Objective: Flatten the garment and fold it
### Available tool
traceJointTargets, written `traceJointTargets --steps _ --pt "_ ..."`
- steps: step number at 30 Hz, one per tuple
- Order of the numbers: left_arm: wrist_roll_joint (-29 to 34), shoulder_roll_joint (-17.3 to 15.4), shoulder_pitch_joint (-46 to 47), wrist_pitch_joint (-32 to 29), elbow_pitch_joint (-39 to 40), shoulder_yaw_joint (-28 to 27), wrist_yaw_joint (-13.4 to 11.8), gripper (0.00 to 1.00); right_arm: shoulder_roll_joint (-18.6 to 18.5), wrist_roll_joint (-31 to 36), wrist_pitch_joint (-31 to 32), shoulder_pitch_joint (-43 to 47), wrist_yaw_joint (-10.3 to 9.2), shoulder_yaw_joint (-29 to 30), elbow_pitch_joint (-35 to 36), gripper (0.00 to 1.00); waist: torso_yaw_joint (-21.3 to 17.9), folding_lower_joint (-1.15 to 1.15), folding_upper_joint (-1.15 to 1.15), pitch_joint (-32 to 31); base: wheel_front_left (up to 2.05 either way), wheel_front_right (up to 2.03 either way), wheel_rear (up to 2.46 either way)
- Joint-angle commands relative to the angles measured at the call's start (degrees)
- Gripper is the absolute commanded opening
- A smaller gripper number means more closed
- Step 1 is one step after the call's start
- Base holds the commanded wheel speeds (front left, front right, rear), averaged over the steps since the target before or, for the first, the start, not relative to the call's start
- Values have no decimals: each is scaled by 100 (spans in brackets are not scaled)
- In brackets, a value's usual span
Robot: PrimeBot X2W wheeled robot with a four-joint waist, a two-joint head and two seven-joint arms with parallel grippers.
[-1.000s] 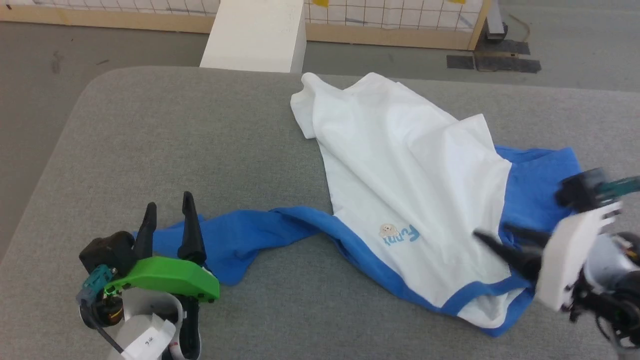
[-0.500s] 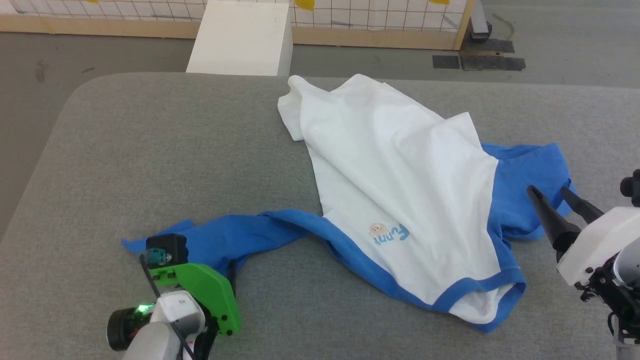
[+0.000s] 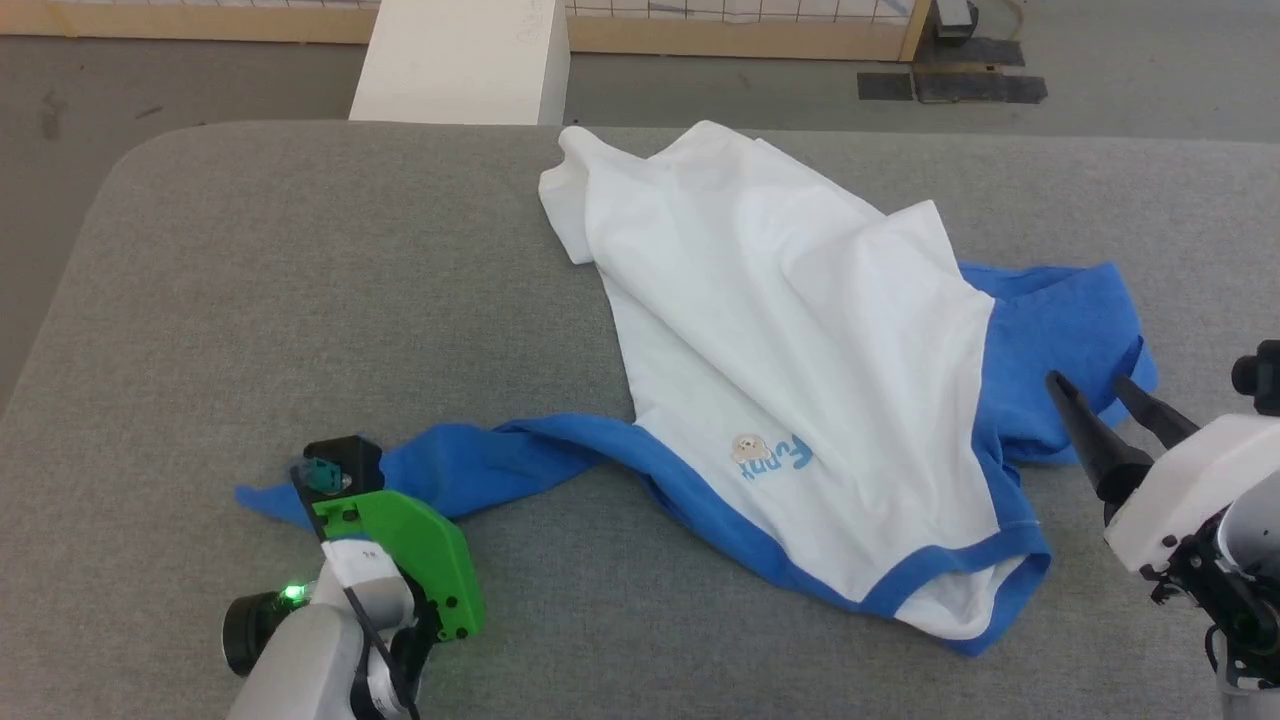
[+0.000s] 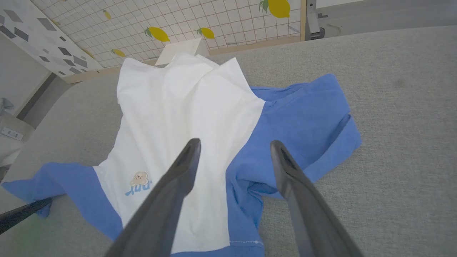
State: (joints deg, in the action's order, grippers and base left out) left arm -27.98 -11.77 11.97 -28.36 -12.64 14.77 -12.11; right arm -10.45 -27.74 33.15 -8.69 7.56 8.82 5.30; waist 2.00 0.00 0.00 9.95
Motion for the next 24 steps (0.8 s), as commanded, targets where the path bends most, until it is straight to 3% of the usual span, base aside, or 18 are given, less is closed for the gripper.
traceJointTargets --steps 1,5,10,17,18,19,20,24 --pt "-131 43 -4 44 -27 -83 8 0 -2 43 -64 25 -8 -2 -25 100 18 0 0 -4 0 0 0" --pt "-411 -97 -241 27 264 -456 -74 0 4 77 -130 36 -8 16 -102 100 90 0 0 -58 0 0 0" --pt "-661 -470 -736 -165 979 -1052 -358 0 17 135 -166 97 -8 54 -175 100 245 0 0 -130 0 0 0" --pt "-842 -714 -1119 -645 1420 -1324 -605 0 25 146 -155 95 -8 17 -190 100 389 0 0 -113 0 0 0" --pt "-868 -702 -1144 -696 1418 -1325 -631 9 26 143 -158 87 -8 -1 -194 100 393 0 0 -110 0 0 0" --pt "-903 -687 -1184 -783 1405 -1317 -669 39 28 138 -160 79 -8 -26 -202 100 393 0 0 -108 0 0 0" --pt "-923 -674 -1202 -802 1427 -1319 -681 100 29 134 -163 72 -8 -43 -209 100 387 0 0 -105 0 0 0" --pt "-1058 -557 -1241 -687 1649 -1440 -712 100 23 107 -184 67 -8 -97 -258 100 357 0 0 -118 0 0 0"
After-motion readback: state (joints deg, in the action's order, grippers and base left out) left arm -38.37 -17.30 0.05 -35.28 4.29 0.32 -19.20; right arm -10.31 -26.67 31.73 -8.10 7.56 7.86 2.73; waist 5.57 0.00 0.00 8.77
